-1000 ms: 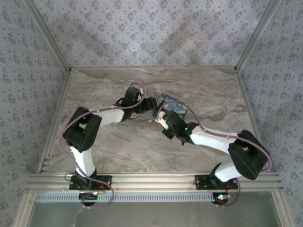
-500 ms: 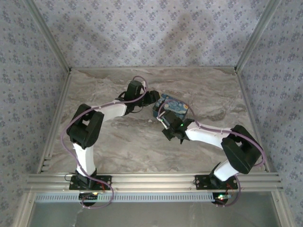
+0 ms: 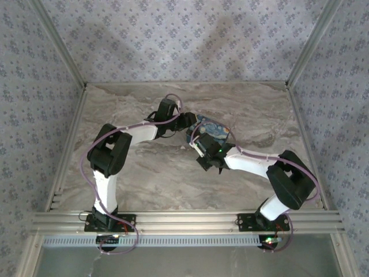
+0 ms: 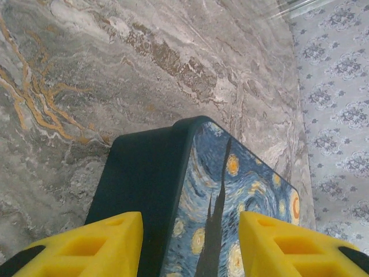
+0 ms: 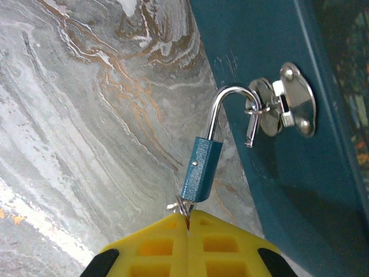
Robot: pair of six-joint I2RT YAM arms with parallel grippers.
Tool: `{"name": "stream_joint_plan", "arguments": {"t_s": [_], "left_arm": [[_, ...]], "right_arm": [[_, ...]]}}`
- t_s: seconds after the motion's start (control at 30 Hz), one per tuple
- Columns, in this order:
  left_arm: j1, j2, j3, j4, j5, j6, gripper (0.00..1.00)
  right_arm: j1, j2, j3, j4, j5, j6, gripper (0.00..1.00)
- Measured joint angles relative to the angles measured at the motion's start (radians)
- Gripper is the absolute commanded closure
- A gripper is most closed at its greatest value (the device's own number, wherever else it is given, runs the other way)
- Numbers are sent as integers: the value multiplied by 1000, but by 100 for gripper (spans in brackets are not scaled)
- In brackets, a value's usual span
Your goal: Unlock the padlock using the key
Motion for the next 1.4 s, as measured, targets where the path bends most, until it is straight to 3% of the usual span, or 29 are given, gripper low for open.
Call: {"name": "stream_joint_plan", "arguments": {"t_s": [0.57,1.07,1.4], "left_arm": [[-6,8,4,-3,-7,0,54],[-8,-8,-34,5,-4,0,54],[49,-172,-184,11,-27,0,52]], "right_arm": [[23,8,16,107,7,-218,100],[62,-98,-58,175,-13,-192,100],[108,-246,-113,167,-1,-117,100]]}}
